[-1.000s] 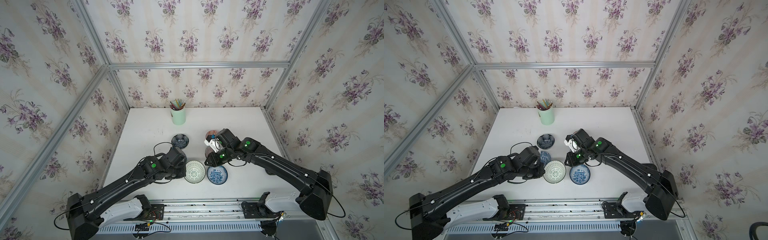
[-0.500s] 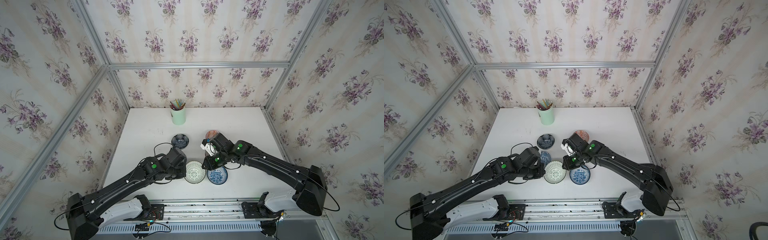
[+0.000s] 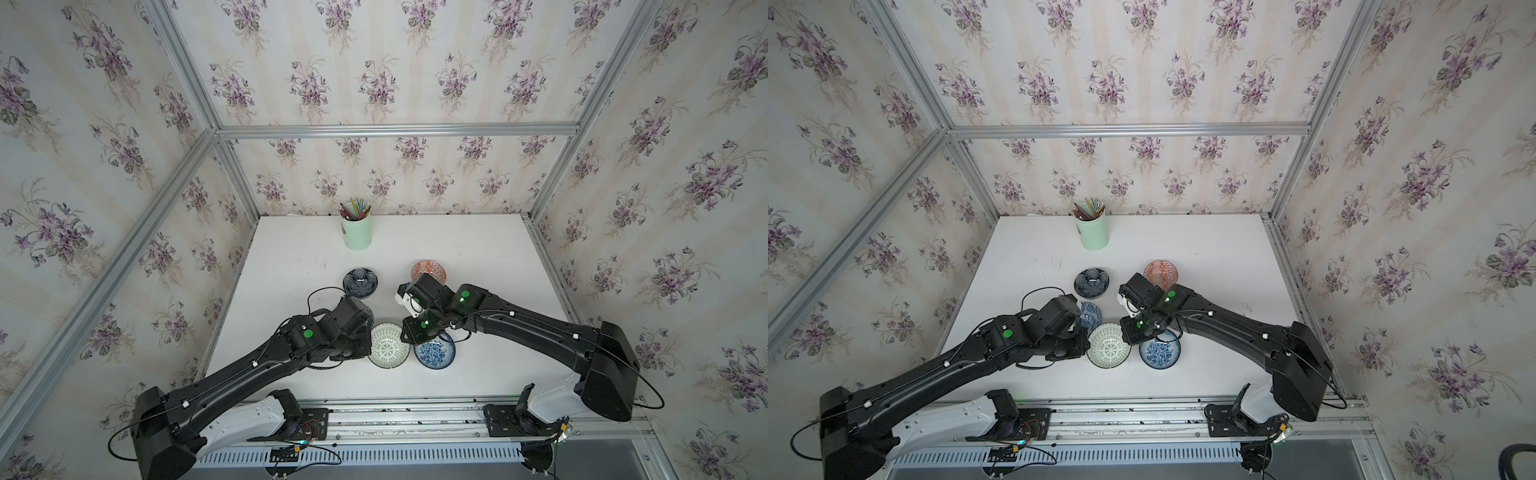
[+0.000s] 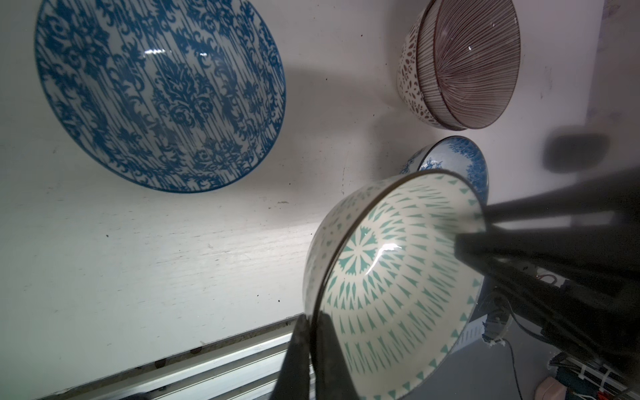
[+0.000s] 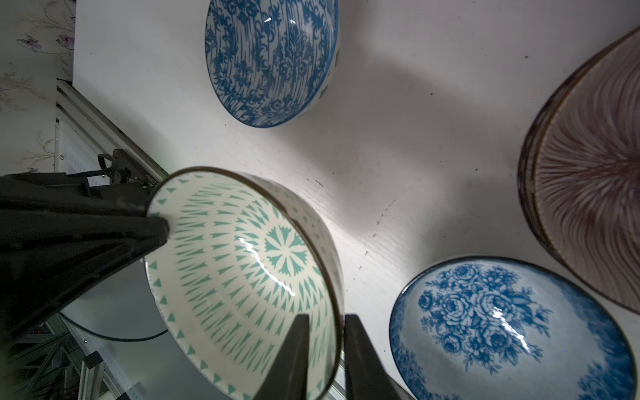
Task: Stack the bowls
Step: Pick up the bowl from the center of the board.
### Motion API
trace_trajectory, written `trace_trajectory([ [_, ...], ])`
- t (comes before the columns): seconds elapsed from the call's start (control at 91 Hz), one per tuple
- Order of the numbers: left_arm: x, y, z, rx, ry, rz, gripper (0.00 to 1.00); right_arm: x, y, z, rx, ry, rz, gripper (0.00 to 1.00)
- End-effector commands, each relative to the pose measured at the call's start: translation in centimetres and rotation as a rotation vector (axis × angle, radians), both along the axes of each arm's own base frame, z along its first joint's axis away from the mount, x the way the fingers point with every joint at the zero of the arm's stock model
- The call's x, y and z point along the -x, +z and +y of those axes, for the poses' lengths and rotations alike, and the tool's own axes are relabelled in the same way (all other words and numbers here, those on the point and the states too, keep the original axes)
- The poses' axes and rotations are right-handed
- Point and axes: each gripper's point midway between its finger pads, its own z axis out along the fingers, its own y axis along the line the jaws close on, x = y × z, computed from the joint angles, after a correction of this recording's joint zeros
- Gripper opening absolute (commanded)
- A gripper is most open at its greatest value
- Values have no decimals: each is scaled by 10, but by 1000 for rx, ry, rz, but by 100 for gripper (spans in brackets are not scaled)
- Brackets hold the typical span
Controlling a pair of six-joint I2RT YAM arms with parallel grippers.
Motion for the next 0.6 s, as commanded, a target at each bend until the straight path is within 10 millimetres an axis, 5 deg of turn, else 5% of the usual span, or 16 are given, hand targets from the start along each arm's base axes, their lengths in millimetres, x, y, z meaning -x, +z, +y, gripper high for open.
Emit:
trace_trajectory([
  [0.0, -6, 6, -6, 35, 0, -34, 0, -4, 2, 4, 0, -5, -25, 19],
  [0.242, -5, 5, -6, 41, 2, -32, 0, -4, 0, 7, 16, -5, -30, 0],
  [0.374, -5, 6, -6, 55, 2, -41, 0, -6, 4, 11, 12, 6, -33, 0],
  [0.473, -6, 11, 2, 49, 29, -66, 73, -10, 9, 13, 20, 19, -45, 0],
  [0.538, -7, 18, 10, 41, 48, -91, 92, -13, 12, 14, 33, 23, -51, 0],
  [0.593, -6, 24, 17, 41, 60, -115, 95, -16, 14, 16, 33, 29, -50, 0],
])
